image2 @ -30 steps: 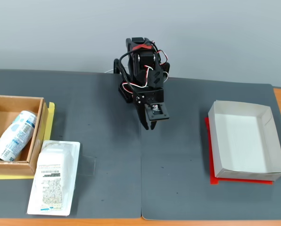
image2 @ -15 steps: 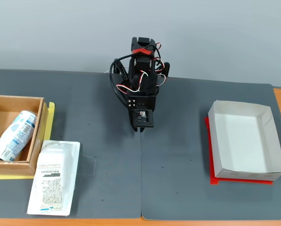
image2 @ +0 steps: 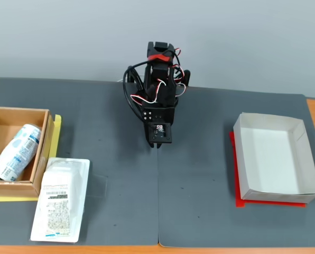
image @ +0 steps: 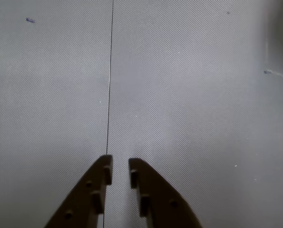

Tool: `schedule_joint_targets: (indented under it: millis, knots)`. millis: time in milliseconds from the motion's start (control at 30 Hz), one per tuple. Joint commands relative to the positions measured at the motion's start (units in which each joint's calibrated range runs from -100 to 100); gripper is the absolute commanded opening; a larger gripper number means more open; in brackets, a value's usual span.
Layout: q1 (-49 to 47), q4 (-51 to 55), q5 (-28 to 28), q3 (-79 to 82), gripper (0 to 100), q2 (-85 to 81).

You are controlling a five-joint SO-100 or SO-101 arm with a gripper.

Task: Pick the can and put it in the brown box

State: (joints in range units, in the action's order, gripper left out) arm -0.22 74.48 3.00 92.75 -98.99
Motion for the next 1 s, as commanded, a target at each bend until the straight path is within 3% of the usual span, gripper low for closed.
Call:
schedule_joint_targets:
  millis: [0, 967]
  knots:
    - [-0.4, 0.1, 0.0, -0.4, 4, -0.7]
    - [-2.5, -0.1, -0.1, -0.5, 4, -0.6]
